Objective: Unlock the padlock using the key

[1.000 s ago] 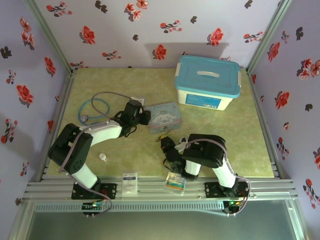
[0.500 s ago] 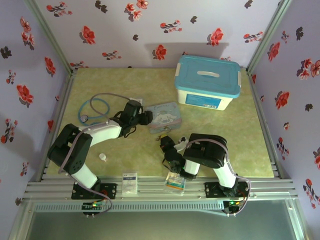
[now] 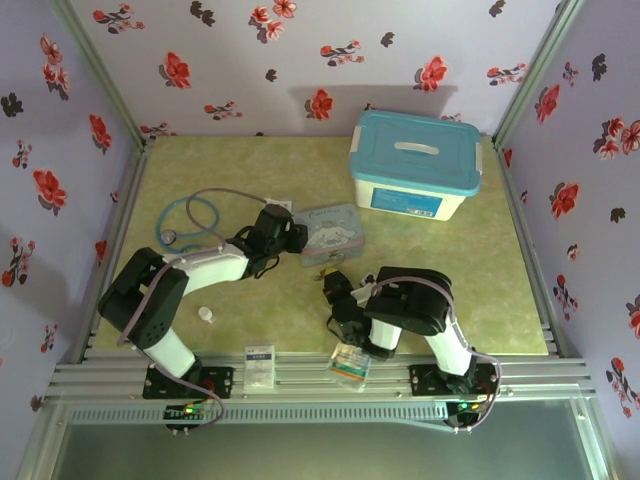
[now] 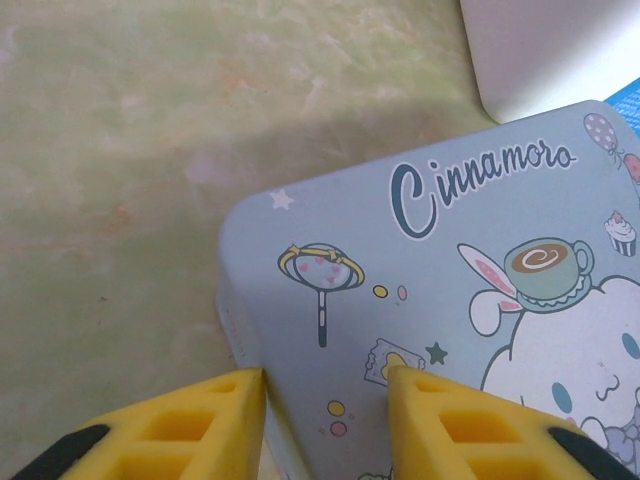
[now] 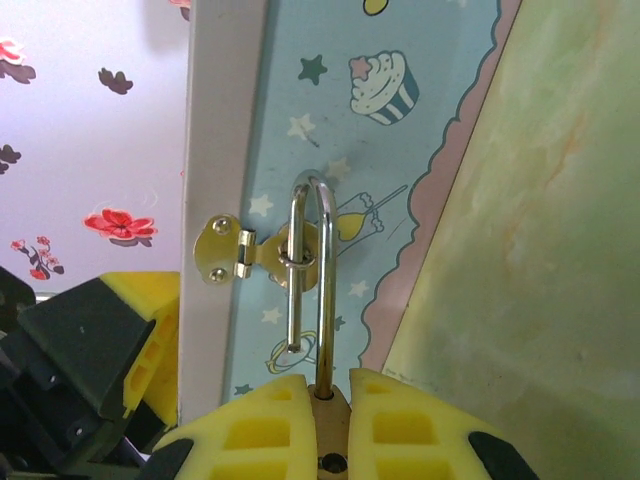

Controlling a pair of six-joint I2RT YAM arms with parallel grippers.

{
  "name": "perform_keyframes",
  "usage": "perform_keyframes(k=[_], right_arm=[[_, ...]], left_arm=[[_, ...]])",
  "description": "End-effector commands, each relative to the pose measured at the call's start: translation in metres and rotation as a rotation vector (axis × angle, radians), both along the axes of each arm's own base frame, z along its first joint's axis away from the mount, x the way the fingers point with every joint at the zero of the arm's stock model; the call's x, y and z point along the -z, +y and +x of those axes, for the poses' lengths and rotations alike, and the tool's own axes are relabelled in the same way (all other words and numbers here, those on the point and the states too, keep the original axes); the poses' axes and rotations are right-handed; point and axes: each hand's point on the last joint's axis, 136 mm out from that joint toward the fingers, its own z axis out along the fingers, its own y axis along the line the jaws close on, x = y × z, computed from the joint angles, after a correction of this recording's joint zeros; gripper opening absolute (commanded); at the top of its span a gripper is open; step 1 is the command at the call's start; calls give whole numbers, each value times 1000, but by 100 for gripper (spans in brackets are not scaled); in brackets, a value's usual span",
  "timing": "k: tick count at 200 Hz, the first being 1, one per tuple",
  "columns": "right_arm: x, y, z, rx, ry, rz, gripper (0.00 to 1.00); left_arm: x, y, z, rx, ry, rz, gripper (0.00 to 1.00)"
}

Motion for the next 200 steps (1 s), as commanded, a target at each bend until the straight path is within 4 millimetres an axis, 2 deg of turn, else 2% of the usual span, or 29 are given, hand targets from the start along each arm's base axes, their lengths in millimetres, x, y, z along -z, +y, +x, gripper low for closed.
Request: perform_keyframes(k=[1,38,63,117,151,182,200], right_arm=[[26,-34,4,82,39,-151,0],[9,-21,8,93,-9,-142,0],[-1,-12,15,118,-38,-134,0],[-1,-36,19,191,-32,-135,0],[-7,-36,19,186,-50,-155,0],[-28,-28,21,147,-95,-200,0],[-31,-30,21,152,-99,-194,0]], left_arm=[[64,40,-24,-47,144,192,35],[72,45,-25,-51,154,204,32],[70,47,-24,-51,148,205,32],[70,52,-22,-51,148,217,32],[72,54,-23,-52,154,223,32],[73,57,-23,-58,156,225,32],[72,59,-22,-64,155,223,32]])
